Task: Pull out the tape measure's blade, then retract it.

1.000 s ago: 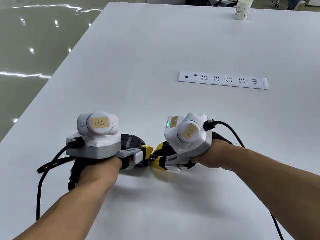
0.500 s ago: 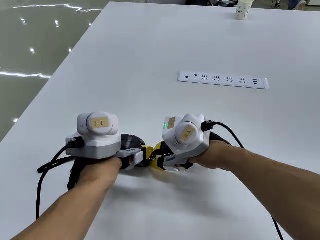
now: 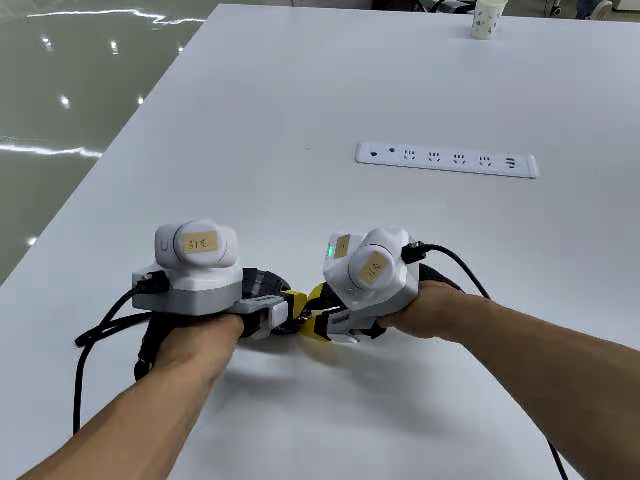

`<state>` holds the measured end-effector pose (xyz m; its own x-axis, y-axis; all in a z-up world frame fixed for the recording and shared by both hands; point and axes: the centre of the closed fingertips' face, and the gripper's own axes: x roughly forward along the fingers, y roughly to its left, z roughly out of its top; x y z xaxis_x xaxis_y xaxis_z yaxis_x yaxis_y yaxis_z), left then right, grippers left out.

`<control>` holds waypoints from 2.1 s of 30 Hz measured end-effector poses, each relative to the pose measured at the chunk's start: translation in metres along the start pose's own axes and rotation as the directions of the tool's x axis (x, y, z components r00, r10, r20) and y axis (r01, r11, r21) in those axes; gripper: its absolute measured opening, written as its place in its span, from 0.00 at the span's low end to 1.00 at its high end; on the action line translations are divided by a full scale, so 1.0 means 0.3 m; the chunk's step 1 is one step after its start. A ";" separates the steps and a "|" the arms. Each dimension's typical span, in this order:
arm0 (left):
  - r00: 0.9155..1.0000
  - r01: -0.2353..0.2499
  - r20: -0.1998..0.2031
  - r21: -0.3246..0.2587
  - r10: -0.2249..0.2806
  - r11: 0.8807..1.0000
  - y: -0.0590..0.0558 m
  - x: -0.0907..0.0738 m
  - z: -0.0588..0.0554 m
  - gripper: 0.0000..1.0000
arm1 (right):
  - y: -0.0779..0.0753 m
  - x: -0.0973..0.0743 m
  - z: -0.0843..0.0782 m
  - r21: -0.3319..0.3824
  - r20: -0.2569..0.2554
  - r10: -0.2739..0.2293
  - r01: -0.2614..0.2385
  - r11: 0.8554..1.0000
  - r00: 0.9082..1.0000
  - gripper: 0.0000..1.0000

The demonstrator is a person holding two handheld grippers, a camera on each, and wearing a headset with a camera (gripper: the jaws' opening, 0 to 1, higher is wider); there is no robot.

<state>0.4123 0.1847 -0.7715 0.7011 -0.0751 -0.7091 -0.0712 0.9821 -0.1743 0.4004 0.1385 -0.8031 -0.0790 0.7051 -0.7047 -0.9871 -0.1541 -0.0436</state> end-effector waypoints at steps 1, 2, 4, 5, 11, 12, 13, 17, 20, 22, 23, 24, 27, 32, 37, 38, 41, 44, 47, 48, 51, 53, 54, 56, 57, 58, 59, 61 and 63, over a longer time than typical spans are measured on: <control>1.000 0.000 -0.001 0.000 0.000 1.000 0.000 0.000 0.000 0.62 | -0.001 -0.001 0.001 -0.002 0.001 -0.002 0.002 1.000 1.000 0.14; 1.000 0.001 0.000 -0.003 -0.001 1.000 0.001 0.000 0.000 0.62 | -0.001 -0.002 0.003 -0.003 0.001 -0.003 0.003 1.000 1.000 0.14; 1.000 0.002 -0.001 -0.003 -0.002 1.000 0.001 0.000 0.000 0.62 | 0.000 -0.007 0.007 -0.010 0.001 -0.007 0.007 1.000 1.000 0.14; 1.000 0.001 -0.001 -0.003 -0.001 1.000 0.001 0.000 0.000 0.62 | 0.001 -0.008 0.008 -0.009 0.001 -0.006 0.006 1.000 1.000 0.14; 1.000 -0.003 0.003 0.012 0.003 1.000 0.008 -0.005 0.000 0.64 | 0.000 -0.020 0.016 -0.012 0.006 -0.013 0.013 1.000 1.000 0.16; 1.000 -0.004 0.003 0.015 0.004 1.000 0.009 -0.007 -0.001 0.65 | 0.001 -0.022 0.016 -0.011 0.005 -0.013 0.013 1.000 1.000 0.17; 1.000 -0.003 0.002 0.016 0.003 1.000 0.011 -0.010 -0.001 0.65 | 0.001 -0.025 0.016 -0.012 0.004 -0.012 0.012 1.000 1.000 0.17; 1.000 -0.004 0.011 0.028 0.003 1.000 0.014 -0.021 0.001 0.66 | 0.004 -0.038 0.007 -0.011 -0.006 -0.018 0.018 1.000 1.000 0.18; 1.000 -0.003 0.011 0.039 0.002 0.999 0.013 -0.028 -0.002 0.66 | 0.007 -0.053 0.001 -0.006 -0.005 -0.022 0.022 1.000 1.000 0.19; 1.000 0.002 0.014 0.038 -0.002 0.999 0.012 -0.033 -0.003 0.66 | 0.009 -0.063 -0.005 -0.002 -0.006 -0.025 0.025 1.000 1.000 0.20; 1.000 0.003 0.015 0.039 -0.004 0.999 0.011 -0.035 -0.003 0.67 | 0.010 -0.067 -0.006 -0.002 -0.006 -0.027 0.027 1.000 1.000 0.20; 1.000 0.004 0.015 0.045 -0.005 0.999 0.010 -0.038 -0.005 0.67 | 0.011 -0.074 -0.010 0.001 -0.005 -0.030 0.030 1.000 1.000 0.20; 1.000 0.013 0.013 0.052 -0.014 0.999 0.006 -0.043 -0.011 0.68 | 0.015 -0.086 -0.015 0.014 -0.004 -0.036 0.036 0.999 0.999 0.22; 1.000 0.022 0.012 0.060 -0.023 0.998 0.004 -0.050 -0.026 0.71 | 0.023 -0.109 -0.029 0.023 -0.004 -0.050 0.050 0.998 0.999 0.24; 0.999 0.040 0.010 0.086 -0.041 0.995 -0.006 -0.061 -0.039 0.72 | 0.030 -0.142 -0.043 0.032 -0.008 -0.059 0.059 0.998 0.998 0.28; 0.999 0.046 0.006 0.093 -0.047 0.995 -0.008 -0.063 -0.043 0.71 | 0.032 -0.148 -0.045 0.039 -0.008 -0.062 0.063 0.997 0.998 0.29; 0.999 0.049 0.001 0.107 -0.049 0.993 -0.009 -0.067 -0.051 0.71 | 0.035 -0.161 -0.051 0.042 -0.007 -0.074 0.074 0.996 0.997 0.29; 0.998 0.057 0.003 0.121 -0.058 0.991 -0.013 -0.072 -0.056 0.73 | 0.036 -0.180 -0.059 0.063 -0.003 -0.096 0.096 0.993 0.995 0.31; 0.998 0.061 0.004 0.142 -0.062 0.988 -0.015 -0.079 -0.059 0.74 | 0.036 -0.198 -0.069 0.080 -0.001 -0.112 0.112 0.990 0.994 0.32; 0.998 0.060 0.004 0.152 -0.062 0.987 -0.015 -0.082 -0.061 0.74 | 0.037 -0.208 -0.073 0.091 0.002 -0.123 0.122 0.988 0.992 0.33; 0.997 0.074 0.007 0.157 -0.076 0.985 -0.019 -0.088 -0.063 0.74 | 0.039 -0.230 -0.083 0.114 0.008 -0.142 0.140 0.984 0.990 0.35; 0.997 0.081 0.006 0.164 -0.083 0.983 -0.022 -0.091 -0.066 0.75 | 0.041 -0.241 -0.092 0.123 0.005 -0.152 0.151 0.981 0.988 0.36; 0.996 0.086 0.007 0.168 -0.088 0.982 -0.024 -0.093 -0.069 0.76 | 0.043 -0.249 -0.097 0.133 0.006 -0.160 0.158 0.978 0.987 0.36; 0.996 0.091 0.004 0.173 -0.093 0.981 -0.026 -0.095 -0.076 0.76 | 0.047 -0.260 -0.107 0.148 0.005 -0.172 0.169 0.974 0.985 0.37; 0.995 0.093 0.004 0.177 -0.095 0.980 -0.027 -0.096 -0.078 0.76 | 0.050 -0.264 -0.110 0.151 0.004 -0.175 0.172 0.973 0.985 0.38; 0.995 0.094 0.002 0.184 -0.096 0.978 -0.027 -0.097 -0.082 0.76 | 0.054 -0.271 -0.115 0.158 0.005 -0.180 0.177 0.971 0.984 0.38; 0.995 0.096 0.002 0.189 -0.098 0.977 -0.027 -0.098 -0.085 0.76 | 0.057 -0.275 -0.119 0.167 0.004 -0.185 0.182 0.969 0.983 0.38; 0.994 0.103 0.001 0.195 -0.105 0.975 -0.029 -0.103 -0.090 0.77 | 0.061 -0.282 -0.124 0.175 0.006 -0.193 0.189 0.966 0.981 0.39; 0.994 0.110 -0.002 0.202 -0.112 0.973 -0.030 -0.103 -0.096 0.77 | 0.066 -0.291 -0.130 0.185 0.005 -0.203 0.199 0.963 0.979 0.40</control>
<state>0.3707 0.1733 -0.7678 0.7031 -0.1853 -0.6865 0.1512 0.9823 -0.1102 0.3933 0.0468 -0.7700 0.1223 0.7254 -0.6774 -0.9915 0.1194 -0.0511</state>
